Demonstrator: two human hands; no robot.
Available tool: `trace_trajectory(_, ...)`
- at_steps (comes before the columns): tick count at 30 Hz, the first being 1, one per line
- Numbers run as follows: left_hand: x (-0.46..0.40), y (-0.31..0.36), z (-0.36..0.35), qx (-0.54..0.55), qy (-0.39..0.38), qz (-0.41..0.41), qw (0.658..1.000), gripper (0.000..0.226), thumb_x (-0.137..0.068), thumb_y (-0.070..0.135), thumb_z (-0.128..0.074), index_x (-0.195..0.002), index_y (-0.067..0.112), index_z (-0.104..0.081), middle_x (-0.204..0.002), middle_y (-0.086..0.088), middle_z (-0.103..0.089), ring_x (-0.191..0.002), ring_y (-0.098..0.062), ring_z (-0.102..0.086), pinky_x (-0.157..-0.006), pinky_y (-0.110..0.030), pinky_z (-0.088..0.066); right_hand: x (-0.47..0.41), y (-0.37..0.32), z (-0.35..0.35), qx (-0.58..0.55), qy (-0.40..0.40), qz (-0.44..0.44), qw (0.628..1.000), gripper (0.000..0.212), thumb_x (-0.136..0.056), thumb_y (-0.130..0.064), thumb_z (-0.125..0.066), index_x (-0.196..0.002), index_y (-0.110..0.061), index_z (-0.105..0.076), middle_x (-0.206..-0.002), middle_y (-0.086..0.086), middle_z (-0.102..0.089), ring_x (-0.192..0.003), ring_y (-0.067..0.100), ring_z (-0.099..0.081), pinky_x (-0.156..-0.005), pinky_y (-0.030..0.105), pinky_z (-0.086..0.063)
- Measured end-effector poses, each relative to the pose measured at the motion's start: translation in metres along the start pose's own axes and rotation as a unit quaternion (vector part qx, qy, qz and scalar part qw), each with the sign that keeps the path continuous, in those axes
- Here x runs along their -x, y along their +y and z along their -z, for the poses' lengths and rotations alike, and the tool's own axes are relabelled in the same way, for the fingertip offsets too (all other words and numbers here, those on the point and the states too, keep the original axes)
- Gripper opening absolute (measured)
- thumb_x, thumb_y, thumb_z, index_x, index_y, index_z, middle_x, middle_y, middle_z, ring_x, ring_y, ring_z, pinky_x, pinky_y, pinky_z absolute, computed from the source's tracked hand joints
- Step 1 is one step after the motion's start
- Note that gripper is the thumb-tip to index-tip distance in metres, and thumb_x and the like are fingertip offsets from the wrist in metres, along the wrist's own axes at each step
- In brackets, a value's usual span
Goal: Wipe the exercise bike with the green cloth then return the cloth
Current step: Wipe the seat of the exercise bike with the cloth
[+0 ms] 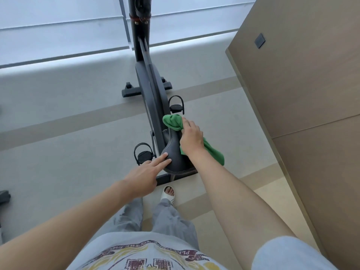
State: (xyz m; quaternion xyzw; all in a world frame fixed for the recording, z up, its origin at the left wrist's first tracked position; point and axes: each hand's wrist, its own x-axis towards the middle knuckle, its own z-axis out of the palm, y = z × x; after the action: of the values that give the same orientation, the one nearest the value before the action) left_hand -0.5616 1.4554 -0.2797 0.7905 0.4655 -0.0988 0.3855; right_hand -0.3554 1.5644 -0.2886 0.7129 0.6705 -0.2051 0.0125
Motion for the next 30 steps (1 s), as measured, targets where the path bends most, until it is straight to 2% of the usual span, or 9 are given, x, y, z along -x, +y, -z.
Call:
trace_trajectory(3, 0.0, 0.0, -0.002, 0.008, -0.001, 0.0, 1.0, 0.093, -0.09, 0.002, -0.045, -0.166, 0.039, -0.006, -0.173, 0.02, 0.011, -0.13, -0.023, -0.047, -0.107, -0.036, -0.045, 0.02, 0.004, -0.003, -0.012, 0.015, 0.011, 1.0, 0.064, -0.105, -0.012, -0.048, -0.165, -0.018, -0.029, -0.152, 0.011, -0.048, -0.127, 0.034, -0.051, -0.106, 0.047, -0.041)
trace_trajectory(8, 0.0, -0.003, -0.005, 0.009, 0.009, -0.007, 1.0, 0.091, -0.091, 0.004, -0.045, -0.166, 0.037, -0.006, -0.174, 0.015, 0.01, -0.123, -0.022, -0.049, -0.105, -0.031, -0.043, 0.095, 0.017, -0.019, 0.003, 0.053, 0.076, 0.996, 0.064, -0.098, 0.001, -0.054, -0.159, -0.015, -0.044, -0.162, 0.011, -0.044, -0.149, 0.038, -0.04, -0.118, 0.056, -0.038)
trace_trajectory(11, 0.001, -0.001, -0.006, 0.013, 0.005, -0.003, 1.0, 0.091, -0.091, 0.004, -0.043, -0.166, 0.037, -0.004, -0.174, 0.015, 0.012, -0.122, -0.024, -0.052, -0.104, -0.036, -0.047, 0.082, 0.007, -0.018, 0.001, 0.026, 0.071, 0.997, 0.067, -0.098, 0.003, -0.049, -0.162, -0.016, -0.038, -0.169, 0.009, -0.033, -0.157, 0.037, -0.027, -0.122, 0.056, -0.031)
trace_trajectory(14, 0.001, -0.002, -0.006, 0.019, 0.005, -0.004, 1.0, 0.092, -0.09, 0.002, -0.042, -0.166, 0.037, -0.005, -0.173, 0.018, 0.014, -0.127, -0.025, -0.051, -0.105, -0.038, -0.047, 0.04, -0.01, -0.01, 0.022, 0.013, 0.117, 0.993, 0.07, -0.098, 0.006, -0.045, -0.163, -0.018, -0.035, -0.174, 0.008, -0.023, -0.16, 0.038, -0.019, -0.126, 0.053, -0.025)
trace_trajectory(17, 0.001, -0.003, -0.007, 0.021, 0.002, -0.001, 1.0, 0.093, -0.088, 0.001, -0.042, -0.166, 0.038, -0.006, -0.171, 0.023, 0.014, -0.12, -0.024, -0.053, -0.101, -0.04, -0.049, -0.01, -0.027, -0.001, 0.029, 0.004, 0.154, 0.988, 0.065, -0.099, 0.004, -0.045, -0.161, -0.016, -0.04, -0.172, 0.009, -0.028, -0.156, 0.039, -0.024, -0.127, 0.046, -0.021)
trace_trajectory(20, 0.001, -0.004, -0.007, 0.02, 0.005, -0.002, 1.0, 0.094, -0.087, 0.002, -0.042, -0.165, 0.04, -0.007, -0.171, 0.025, 0.013, -0.12, -0.024, -0.054, -0.098, -0.04, -0.051, -0.036, -0.035, 0.004, 0.009, -0.009, 0.145, 0.989, 0.06, -0.097, 0.004, -0.047, -0.155, -0.013, -0.05, -0.164, 0.011, -0.041, -0.147, 0.038, -0.035, -0.124, 0.04, -0.025)
trace_trajectory(26, 0.003, -0.002, -0.004, 0.028, 0.005, -0.013, 1.0, 0.091, -0.09, 0.002, -0.042, -0.166, 0.036, -0.007, -0.172, 0.02, 0.013, -0.144, -0.028, -0.043, -0.108, -0.045, -0.048, 0.04, -0.015, -0.005, -0.029, 0.019, 0.142, 0.989, 0.066, -0.092, 0.013, -0.048, -0.152, -0.014, -0.055, -0.167, 0.009, -0.038, -0.156, 0.041, -0.027, -0.126, 0.052, -0.028)
trace_trajectory(28, 0.004, 0.0, -0.002, 0.037, -0.001, -0.011, 0.999, 0.092, -0.09, 0.002, -0.045, -0.167, 0.036, -0.007, -0.171, 0.021, 0.014, -0.143, -0.028, -0.044, -0.109, -0.045, -0.047, 0.058, -0.009, -0.007, -0.03, 0.008, 0.144, 0.989, 0.064, -0.092, 0.009, -0.049, -0.152, -0.012, -0.055, -0.167, 0.01, -0.039, -0.155, 0.043, -0.028, -0.125, 0.055, -0.03)
trace_trajectory(30, 0.005, 0.001, 0.0, 0.051, -0.002, -0.003, 0.999, 0.093, -0.09, 0.003, -0.048, -0.166, 0.037, -0.008, -0.168, 0.025, 0.018, -0.134, -0.027, -0.05, -0.102, -0.041, -0.05, 0.056, -0.009, -0.005, -0.021, -0.002, 0.143, 0.99, 0.063, -0.092, 0.008, -0.05, -0.152, -0.012, -0.055, -0.167, 0.009, -0.039, -0.156, 0.043, -0.028, -0.124, 0.055, -0.029)
